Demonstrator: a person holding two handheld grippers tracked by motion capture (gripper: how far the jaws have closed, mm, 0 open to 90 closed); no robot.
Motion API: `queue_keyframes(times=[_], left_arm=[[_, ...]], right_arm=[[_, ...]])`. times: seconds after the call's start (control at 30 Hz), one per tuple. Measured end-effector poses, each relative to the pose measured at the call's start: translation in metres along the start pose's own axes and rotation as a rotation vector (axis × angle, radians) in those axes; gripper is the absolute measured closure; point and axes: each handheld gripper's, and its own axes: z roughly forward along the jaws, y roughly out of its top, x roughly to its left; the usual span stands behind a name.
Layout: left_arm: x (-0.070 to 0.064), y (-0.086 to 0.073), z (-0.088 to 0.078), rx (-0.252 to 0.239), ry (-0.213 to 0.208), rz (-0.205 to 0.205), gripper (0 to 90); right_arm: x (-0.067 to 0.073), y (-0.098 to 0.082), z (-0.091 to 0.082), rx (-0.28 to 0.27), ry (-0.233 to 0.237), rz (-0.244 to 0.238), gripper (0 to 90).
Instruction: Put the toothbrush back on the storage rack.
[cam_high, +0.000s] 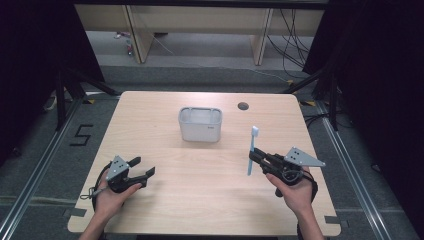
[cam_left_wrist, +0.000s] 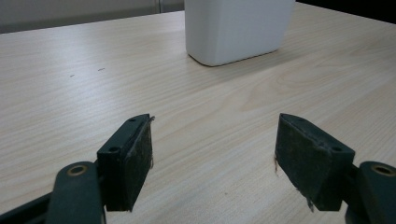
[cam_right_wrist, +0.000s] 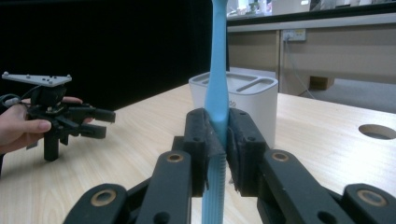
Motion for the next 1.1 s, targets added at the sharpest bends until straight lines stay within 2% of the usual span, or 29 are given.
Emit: queue_keyframes(times=[0.23,0.27,0.33,0.47,0.5,0.53,0.6,0.67,0.7,0.77,0.93,1.1], left_arm=[[0.0,0.0,0.0,-0.003,-0.001,0.0,27.1],[0.0,0.0,0.0,-0.002,-0.001,0.0,27.1],[0.0,0.0,0.0,-0.001,-0.001,0.0,27.1],[0.0,0.0,0.0,-0.001,-0.001,0.0,27.1],[0.0,0.0,0.0,-0.001,-0.001,-0.001,27.1],[0.0,0.0,0.0,-0.002,-0.002,-0.001,27.1],[0.0,0.0,0.0,-0.003,-0.002,0.0,27.1],[0.0,0.0,0.0,-0.003,-0.002,0.0,27.0],[0.0,0.0,0.0,-0.004,-0.003,-0.001,27.1],[0.0,0.0,0.0,-0.004,-0.003,0.0,27.0],[0.0,0.0,0.0,-0.003,-0.003,0.0,27.0],[0.0,0.0,0.0,-0.003,-0.002,0.0,27.1]], right_arm=[[0.002,0.0,0.005,-0.014,0.013,0.009,79.0],[0.001,0.0,0.007,-0.019,0.007,-0.024,79.0],[0.004,0.001,0.008,-0.01,0.022,0.009,79.0],[0.005,0.001,0.011,-0.016,0.031,0.0,78.9],[0.007,0.001,0.011,-0.009,0.029,0.02,78.9],[0.006,0.002,0.013,-0.018,0.035,-0.008,78.9],[0.007,0.002,0.014,-0.013,0.035,-0.008,78.9],[0.007,0.002,0.017,-0.03,0.041,-0.007,78.9],[0.008,0.002,0.018,-0.017,0.042,-0.02,79.0],[0.009,0.002,0.019,-0.027,0.055,-0.005,78.9],[0.01,0.002,0.02,-0.018,0.058,-0.004,78.9],[0.011,0.004,0.022,-0.021,0.056,-0.024,78.9]])
